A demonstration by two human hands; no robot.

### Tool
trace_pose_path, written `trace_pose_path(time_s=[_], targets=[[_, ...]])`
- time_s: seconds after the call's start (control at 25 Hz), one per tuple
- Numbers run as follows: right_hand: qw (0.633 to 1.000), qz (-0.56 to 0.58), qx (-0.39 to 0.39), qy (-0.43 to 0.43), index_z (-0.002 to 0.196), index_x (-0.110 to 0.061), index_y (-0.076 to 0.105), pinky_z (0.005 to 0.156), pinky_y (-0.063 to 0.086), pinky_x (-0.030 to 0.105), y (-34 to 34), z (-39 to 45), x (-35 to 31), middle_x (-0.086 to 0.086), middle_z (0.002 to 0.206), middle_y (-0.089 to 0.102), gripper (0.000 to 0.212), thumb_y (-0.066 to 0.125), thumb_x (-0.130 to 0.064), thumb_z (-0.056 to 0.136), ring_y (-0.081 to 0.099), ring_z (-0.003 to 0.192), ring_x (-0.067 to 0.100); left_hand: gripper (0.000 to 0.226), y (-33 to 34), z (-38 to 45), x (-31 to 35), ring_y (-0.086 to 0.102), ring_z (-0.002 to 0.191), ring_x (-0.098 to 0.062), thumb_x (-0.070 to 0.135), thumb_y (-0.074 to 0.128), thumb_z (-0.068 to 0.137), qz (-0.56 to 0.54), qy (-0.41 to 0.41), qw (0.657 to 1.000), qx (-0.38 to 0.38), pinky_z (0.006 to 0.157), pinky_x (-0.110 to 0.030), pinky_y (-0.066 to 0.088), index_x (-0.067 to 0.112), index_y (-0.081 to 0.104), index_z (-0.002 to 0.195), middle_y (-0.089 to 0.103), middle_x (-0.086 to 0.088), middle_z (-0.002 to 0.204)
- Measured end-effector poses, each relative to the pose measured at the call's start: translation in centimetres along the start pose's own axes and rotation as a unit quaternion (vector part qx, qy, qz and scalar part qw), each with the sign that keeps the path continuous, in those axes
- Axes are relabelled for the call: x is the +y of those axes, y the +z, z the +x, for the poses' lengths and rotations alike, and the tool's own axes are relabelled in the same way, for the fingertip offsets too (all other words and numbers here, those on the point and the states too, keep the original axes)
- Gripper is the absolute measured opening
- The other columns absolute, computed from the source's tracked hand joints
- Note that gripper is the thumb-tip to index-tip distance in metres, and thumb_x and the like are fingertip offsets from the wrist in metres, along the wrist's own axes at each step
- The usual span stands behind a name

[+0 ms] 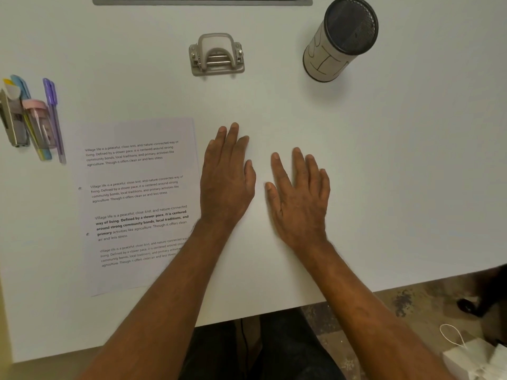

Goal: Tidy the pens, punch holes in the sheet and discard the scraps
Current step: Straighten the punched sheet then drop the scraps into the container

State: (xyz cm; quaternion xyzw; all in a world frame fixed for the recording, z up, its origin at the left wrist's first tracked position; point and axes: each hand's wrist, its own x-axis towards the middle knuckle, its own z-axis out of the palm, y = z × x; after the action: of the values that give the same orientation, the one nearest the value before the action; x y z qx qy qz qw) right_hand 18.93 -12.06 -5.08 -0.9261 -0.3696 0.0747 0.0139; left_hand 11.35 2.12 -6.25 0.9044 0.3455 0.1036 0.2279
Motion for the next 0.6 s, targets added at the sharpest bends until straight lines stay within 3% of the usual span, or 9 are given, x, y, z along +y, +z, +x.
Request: trace_pose_path(time_s=[0.12, 0.24, 0.4, 0.6], targets=[[0.995, 0.096, 0.036, 0.015, 0.147, -0.038, 0.056, 0.119, 0.028, 0.047, -0.4, 0.9, 0.6, 0.002, 0.161, 0.043, 0.041, 0.050, -0.046, 0.107, 0.034, 0.148, 0.029, 0.047, 0.0, 0.0, 0.0, 0.027, 0.156, -0.029, 0.018, 0.048, 0.101, 0.004, 0.002, 1.000, 0.003, 0.128, -0.045, 0.022, 0.008, 0.050, 0.147, 0.036, -0.010, 0.165], [0.956, 0.265, 0.064, 0.109, 0.113, -0.043, 0.077, 0.112, 0.030, 0.036, -1.0, 2.4, 0.9, -0.018, 0.138, 0.057, 0.019, 0.071, -0.043, 0.095, 0.043, 0.132, 0.013, 0.048, 0.1, 0.1, 0.0, 0.028, 0.156, -0.030, 0.018, 0.049, 0.100, 0.005, 0.003, 1.000, 0.003, 0.128, -0.045, 0.023, 0.007, 0.050, 0.147, 0.037, -0.011, 0.164], [0.964, 0.232, 0.092, 0.096, 0.098, -0.036, 0.078, 0.101, 0.035, 0.032, -1.0, 3.7, 0.5, -0.017, 0.117, 0.061, 0.010, 0.070, -0.033, 0.096, 0.047, 0.115, 0.011, 0.048, 0.2, 0.1, -0.1, 0.027, 0.156, -0.030, 0.018, 0.048, 0.100, 0.002, 0.002, 1.000, 0.000, 0.128, -0.046, 0.023, 0.007, 0.050, 0.147, 0.036, -0.011, 0.165], [0.968, 0.220, 0.085, 0.090, 0.098, -0.030, 0.072, 0.094, 0.029, 0.027, -0.2, 3.8, 0.5, -0.013, 0.116, 0.060, 0.014, 0.060, -0.022, 0.101, 0.046, 0.112, 0.013, 0.048, 0.2, 0.1, 0.0, 0.028, 0.156, -0.030, 0.018, 0.049, 0.100, 0.002, 0.000, 1.000, 0.003, 0.128, -0.046, 0.023, 0.007, 0.050, 0.147, 0.037, -0.011, 0.164]])
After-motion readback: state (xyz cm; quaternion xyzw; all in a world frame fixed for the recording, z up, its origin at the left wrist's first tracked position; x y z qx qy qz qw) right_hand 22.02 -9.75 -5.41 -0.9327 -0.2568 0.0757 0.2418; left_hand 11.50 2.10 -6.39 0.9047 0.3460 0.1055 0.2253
